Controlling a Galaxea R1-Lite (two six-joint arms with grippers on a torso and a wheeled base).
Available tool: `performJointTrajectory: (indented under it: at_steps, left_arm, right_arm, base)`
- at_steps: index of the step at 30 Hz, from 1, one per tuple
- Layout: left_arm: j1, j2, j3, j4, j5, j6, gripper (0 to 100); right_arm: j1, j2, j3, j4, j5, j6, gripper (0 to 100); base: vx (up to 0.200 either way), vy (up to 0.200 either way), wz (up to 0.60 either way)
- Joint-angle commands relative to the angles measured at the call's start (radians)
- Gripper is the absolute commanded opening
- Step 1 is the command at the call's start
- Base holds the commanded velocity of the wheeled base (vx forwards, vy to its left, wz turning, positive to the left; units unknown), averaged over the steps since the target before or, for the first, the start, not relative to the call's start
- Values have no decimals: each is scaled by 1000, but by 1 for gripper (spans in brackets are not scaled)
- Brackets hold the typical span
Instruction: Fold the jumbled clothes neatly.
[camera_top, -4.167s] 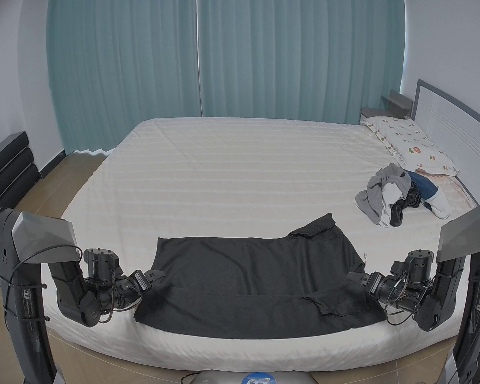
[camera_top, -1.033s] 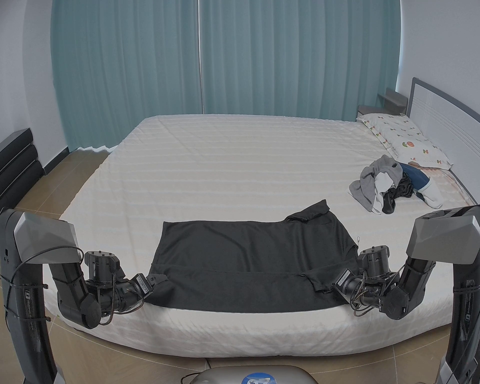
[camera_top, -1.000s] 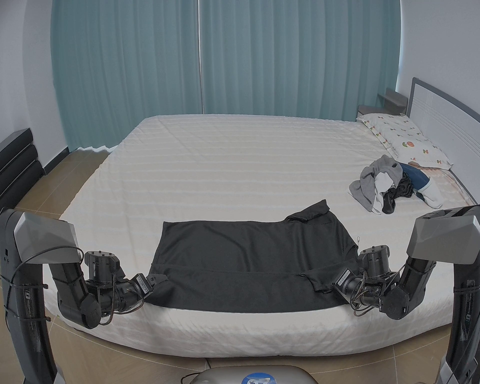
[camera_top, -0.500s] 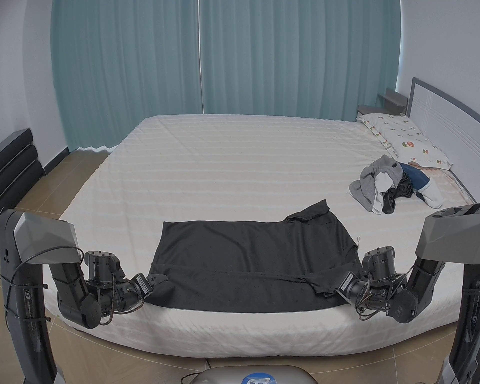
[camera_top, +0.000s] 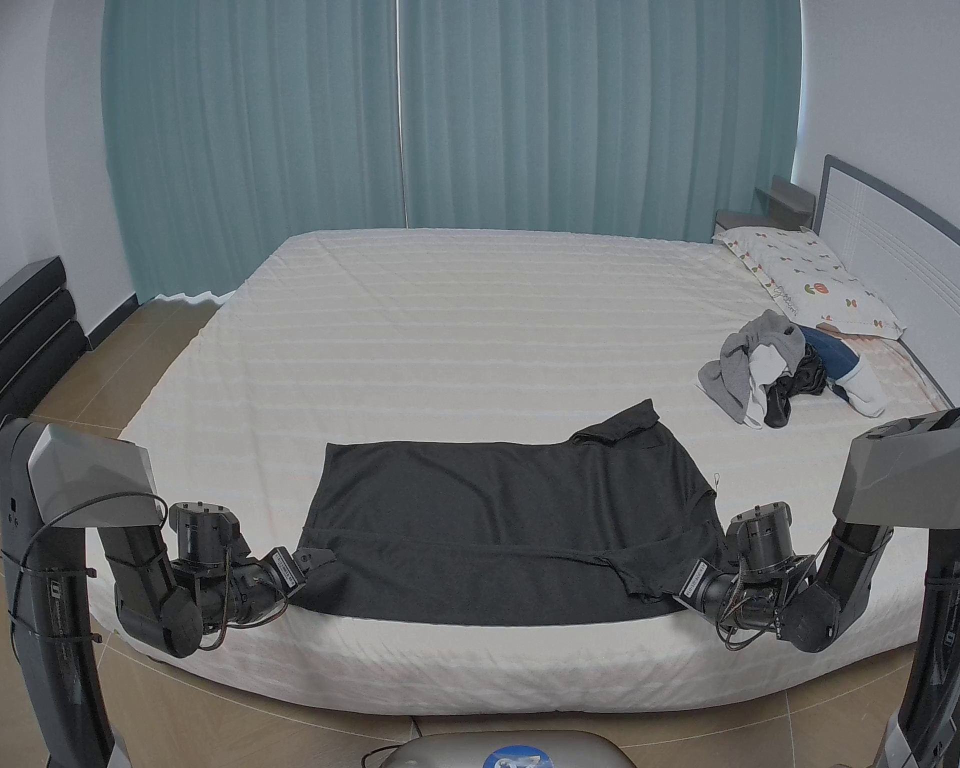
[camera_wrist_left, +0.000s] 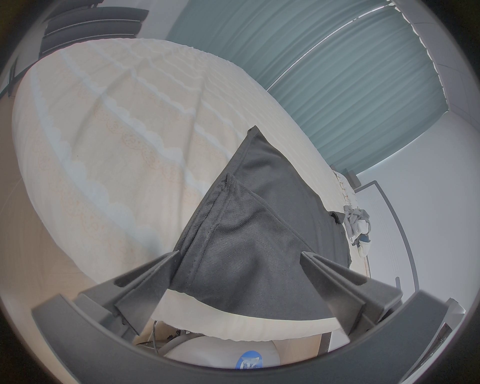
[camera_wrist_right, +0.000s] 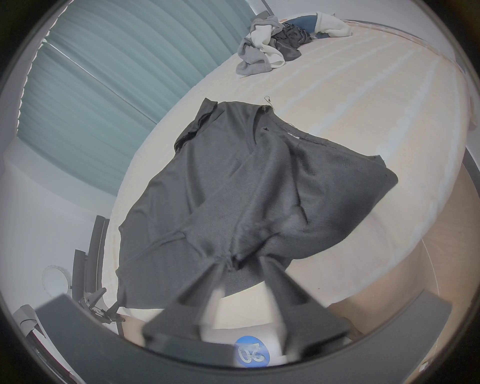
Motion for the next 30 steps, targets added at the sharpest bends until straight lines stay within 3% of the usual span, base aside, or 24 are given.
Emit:
performJointTrajectory:
  at_steps: [1, 5, 11, 25, 26, 30]
  left_arm:
    - [0, 3, 0, 0, 0, -1, 100]
    - [0, 1, 0, 0, 0, -1, 100]
    - [-1, 3, 0, -2, 0, -1, 100]
    - [-1, 3, 0, -2, 2, -1, 100]
    - [-1, 3, 0, -2, 2, -1, 100]
    - [-1, 3, 0, -2, 2, -1, 100]
  right_arm:
    - [-3, 3, 4, -3, 0, -6, 100]
    - [-26, -56, 5, -2, -1, -12, 100]
    - [-121, -76, -1, 0, 17, -26, 100]
    - [-143, 65, -87, -3, 35, -26, 100]
    - [-143, 65, -87, -3, 35, -26, 0]
    - [-146, 65, -90, -5, 35, -26, 0]
  base:
    - [0, 0, 0]
    - [0, 0, 0]
    - [0, 0, 0]
    - [0, 0, 0]
    - [0, 0, 0]
    - [0, 0, 0]
